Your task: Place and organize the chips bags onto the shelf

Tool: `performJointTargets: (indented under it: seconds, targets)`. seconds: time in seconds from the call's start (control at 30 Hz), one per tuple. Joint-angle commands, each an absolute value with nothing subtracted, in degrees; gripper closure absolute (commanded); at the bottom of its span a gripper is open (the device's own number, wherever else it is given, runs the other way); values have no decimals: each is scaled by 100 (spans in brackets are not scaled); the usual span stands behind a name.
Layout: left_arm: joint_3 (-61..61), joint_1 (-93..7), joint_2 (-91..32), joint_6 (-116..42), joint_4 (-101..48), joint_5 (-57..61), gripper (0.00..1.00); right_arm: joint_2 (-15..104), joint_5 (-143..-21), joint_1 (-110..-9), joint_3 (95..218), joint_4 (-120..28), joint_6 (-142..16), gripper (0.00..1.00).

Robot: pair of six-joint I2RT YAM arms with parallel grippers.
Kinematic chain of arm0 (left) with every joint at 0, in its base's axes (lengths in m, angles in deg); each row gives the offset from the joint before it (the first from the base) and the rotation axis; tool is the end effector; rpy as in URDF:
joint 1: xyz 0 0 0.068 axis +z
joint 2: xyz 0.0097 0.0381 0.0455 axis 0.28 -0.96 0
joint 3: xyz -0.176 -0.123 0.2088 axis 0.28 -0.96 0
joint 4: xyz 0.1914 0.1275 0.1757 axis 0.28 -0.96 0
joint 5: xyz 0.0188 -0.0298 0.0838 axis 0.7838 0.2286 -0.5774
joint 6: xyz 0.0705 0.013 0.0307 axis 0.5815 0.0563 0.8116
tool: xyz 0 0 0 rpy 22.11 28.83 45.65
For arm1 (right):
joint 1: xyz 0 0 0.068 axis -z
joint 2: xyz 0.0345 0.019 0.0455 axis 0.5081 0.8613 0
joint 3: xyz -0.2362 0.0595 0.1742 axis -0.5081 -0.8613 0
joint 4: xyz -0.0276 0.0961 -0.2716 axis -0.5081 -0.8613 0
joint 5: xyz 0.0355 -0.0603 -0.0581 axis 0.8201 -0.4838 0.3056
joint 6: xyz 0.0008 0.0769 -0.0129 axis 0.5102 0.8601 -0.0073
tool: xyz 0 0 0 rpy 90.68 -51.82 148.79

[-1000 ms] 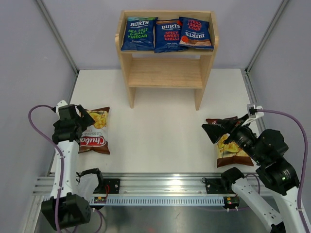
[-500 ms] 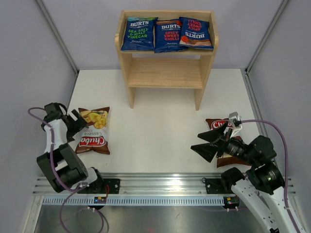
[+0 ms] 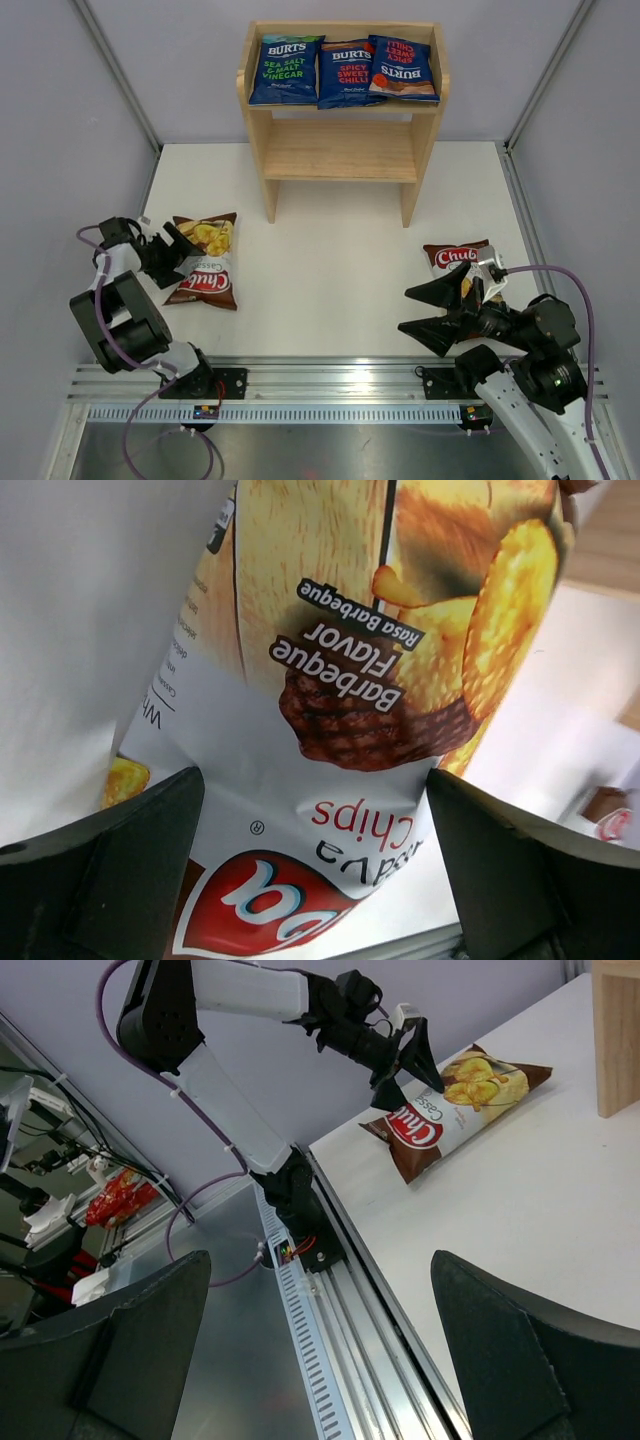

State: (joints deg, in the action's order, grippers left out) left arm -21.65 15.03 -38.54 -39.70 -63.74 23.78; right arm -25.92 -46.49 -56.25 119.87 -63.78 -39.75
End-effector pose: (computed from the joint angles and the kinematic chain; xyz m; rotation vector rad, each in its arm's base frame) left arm 0.2731 0.1269 0.1773 -0.8984 2.4866 -0.6275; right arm 0.0410 0.0702 0.3728 -0.6208 1.4603 1.2973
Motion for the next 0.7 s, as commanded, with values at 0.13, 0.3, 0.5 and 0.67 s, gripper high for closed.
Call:
performJointTargets:
  seconds: [0.13,0.3,0.5,0.67]
  targets:
    - [-3563,1389,-2730,-5945,-4121,2991,5,-2142,-4491,-5629,11662,-5300,-3209,1]
    - [-4680,1091,-1239,-7280,-3487,2023,5,-1922,-4666,-5629,11609,-5045,-2831,1]
    - [-4044,721,-856,-6891,-4413,1198,1,-1650,-4763,-5638,11600,-4842,-2646,0]
    - [-3302,1010,-1462,-6369,-5068,501,1,-1369,-4763,-5638,11530,-4650,-2576,0]
